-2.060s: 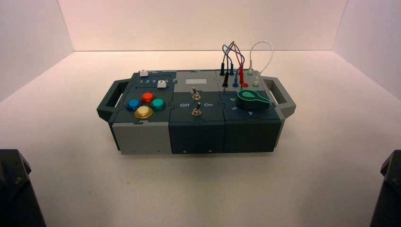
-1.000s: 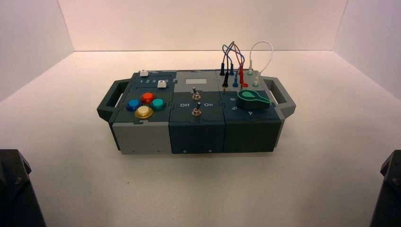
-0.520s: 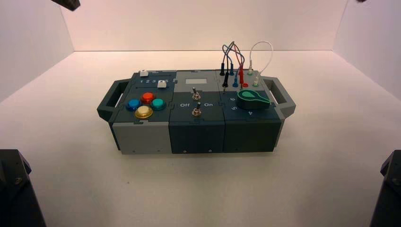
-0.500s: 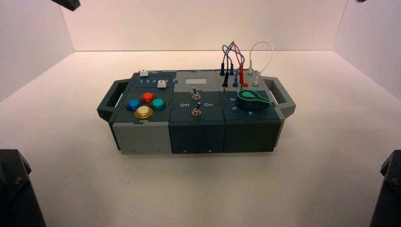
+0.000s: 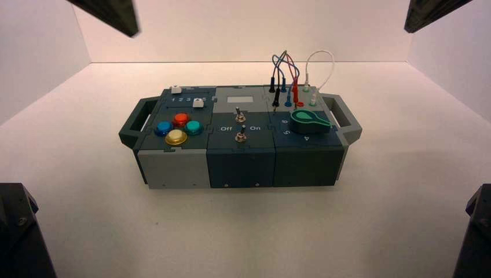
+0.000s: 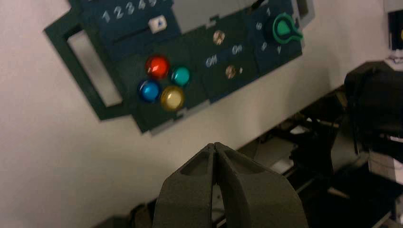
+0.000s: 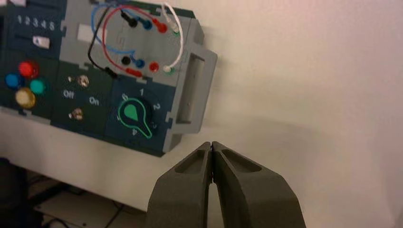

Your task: Flip the bottom switch off with the left gripper.

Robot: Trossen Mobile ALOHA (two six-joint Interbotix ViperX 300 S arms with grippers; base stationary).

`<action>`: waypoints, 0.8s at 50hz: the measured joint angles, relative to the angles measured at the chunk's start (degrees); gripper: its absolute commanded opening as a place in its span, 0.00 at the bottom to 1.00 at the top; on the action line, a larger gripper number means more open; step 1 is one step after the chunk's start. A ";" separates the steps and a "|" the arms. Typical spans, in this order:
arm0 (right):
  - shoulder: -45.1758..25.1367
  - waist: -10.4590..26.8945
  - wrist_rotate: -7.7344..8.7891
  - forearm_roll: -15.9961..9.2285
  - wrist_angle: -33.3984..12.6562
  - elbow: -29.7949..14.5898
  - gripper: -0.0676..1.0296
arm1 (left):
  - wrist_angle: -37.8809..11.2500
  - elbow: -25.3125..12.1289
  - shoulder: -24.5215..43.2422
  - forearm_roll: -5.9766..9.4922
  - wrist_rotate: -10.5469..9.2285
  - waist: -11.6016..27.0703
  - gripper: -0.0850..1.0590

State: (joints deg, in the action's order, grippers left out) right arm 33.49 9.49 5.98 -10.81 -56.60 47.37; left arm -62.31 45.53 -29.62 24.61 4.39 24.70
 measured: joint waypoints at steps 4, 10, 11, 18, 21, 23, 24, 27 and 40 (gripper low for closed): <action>-0.79 0.09 -0.18 -0.18 1.32 0.53 0.04 | 2.20 0.00 2.02 0.00 -0.88 1.93 0.05; -3.08 0.09 -0.26 0.00 2.29 0.70 0.04 | 3.78 0.00 5.27 -0.09 -1.23 3.87 0.05; -3.96 0.09 -0.18 0.09 2.55 0.70 0.04 | 4.04 -0.09 6.24 -0.09 -1.32 4.31 0.05; -7.21 0.09 -0.70 0.26 4.04 0.70 0.04 | 5.71 -0.53 9.14 -0.18 -2.20 6.15 0.05; -8.26 0.18 -1.14 0.35 5.01 0.62 0.04 | 6.77 -0.62 9.76 -0.35 -3.08 7.38 0.05; -9.05 0.26 -1.41 0.35 5.54 0.70 0.04 | 7.38 -0.70 10.11 -0.35 -3.60 8.17 0.05; -9.14 0.26 -1.41 0.35 5.62 0.62 0.04 | 7.38 -0.70 10.11 -0.44 -3.69 8.35 0.05; -10.90 0.79 -1.93 0.70 6.68 0.70 0.04 | 8.61 -0.70 10.72 -0.79 -5.19 9.93 0.05; -18.11 6.33 -6.24 3.69 10.20 -0.70 0.04 | 11.34 -0.88 12.92 -8.26 -15.38 13.71 0.05</action>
State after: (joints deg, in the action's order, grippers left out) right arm 15.38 15.82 -0.26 -7.12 -46.41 46.67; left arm -50.98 44.65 -16.70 16.35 -10.99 38.41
